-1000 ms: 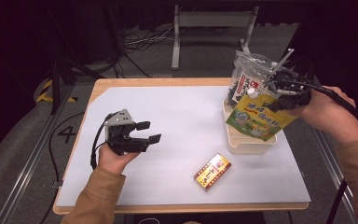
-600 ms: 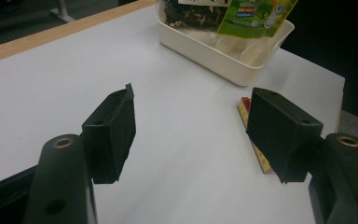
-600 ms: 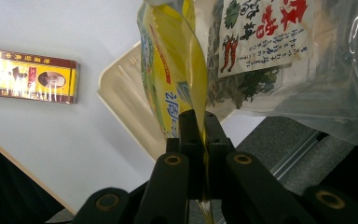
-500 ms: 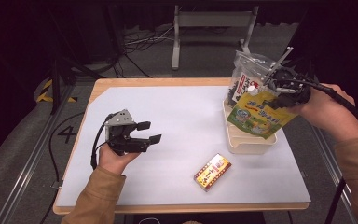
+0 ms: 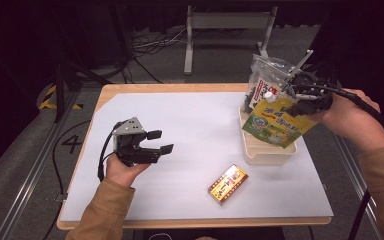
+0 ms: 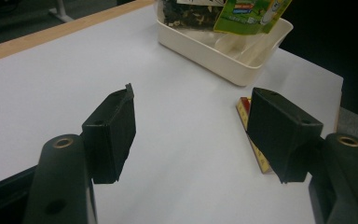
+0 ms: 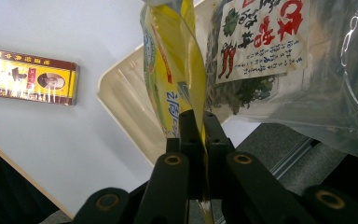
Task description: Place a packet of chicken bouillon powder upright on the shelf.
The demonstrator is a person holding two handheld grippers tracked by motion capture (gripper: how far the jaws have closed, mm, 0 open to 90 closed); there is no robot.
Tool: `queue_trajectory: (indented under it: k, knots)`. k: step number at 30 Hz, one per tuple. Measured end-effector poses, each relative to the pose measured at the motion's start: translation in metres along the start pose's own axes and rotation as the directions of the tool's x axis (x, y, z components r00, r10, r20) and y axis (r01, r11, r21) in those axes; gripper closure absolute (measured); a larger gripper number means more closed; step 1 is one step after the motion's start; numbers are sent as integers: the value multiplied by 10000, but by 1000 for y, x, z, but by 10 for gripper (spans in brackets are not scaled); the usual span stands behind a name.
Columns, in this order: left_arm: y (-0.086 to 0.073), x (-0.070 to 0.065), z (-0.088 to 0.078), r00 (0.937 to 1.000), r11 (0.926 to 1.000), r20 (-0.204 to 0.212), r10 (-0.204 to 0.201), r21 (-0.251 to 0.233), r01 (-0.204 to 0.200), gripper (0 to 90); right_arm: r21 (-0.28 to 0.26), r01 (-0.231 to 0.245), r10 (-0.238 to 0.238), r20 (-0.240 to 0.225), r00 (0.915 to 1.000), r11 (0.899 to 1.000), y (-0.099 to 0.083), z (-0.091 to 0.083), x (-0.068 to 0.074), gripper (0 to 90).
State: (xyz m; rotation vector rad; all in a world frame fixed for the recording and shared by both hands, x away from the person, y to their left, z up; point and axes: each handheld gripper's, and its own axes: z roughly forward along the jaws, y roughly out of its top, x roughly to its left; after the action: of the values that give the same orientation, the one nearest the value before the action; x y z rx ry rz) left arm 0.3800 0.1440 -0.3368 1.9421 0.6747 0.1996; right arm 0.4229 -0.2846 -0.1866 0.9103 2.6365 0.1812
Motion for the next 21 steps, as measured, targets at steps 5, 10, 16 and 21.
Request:
queue_trajectory:
  k: [5, 10, 16, 21]
  knots:
    - [0, 0, 0, 10000, 10000, 21, -8, 1, 8, 330, 146, 216, -219, 232, 9995, 9997, 2, 3, 1, 899]
    - [0, 0, 0, 10000, 10000, 27, -19, 25, 19, 330, 34, 241, -242, 280, 9993, 9997, 3, 3, 1, 899]
    - [0, 0, 0, 10000, 10000, 41, -23, 45, 23, 330, 471, 594, -607, 260, 9978, 9971, 5, 12, 3, 899]
    - [0, 0, 0, 10000, 10000, 46, -29, 53, 28, 330, 657, 792, -807, 201, 9965, 9947, 6, 15, 3, 899]
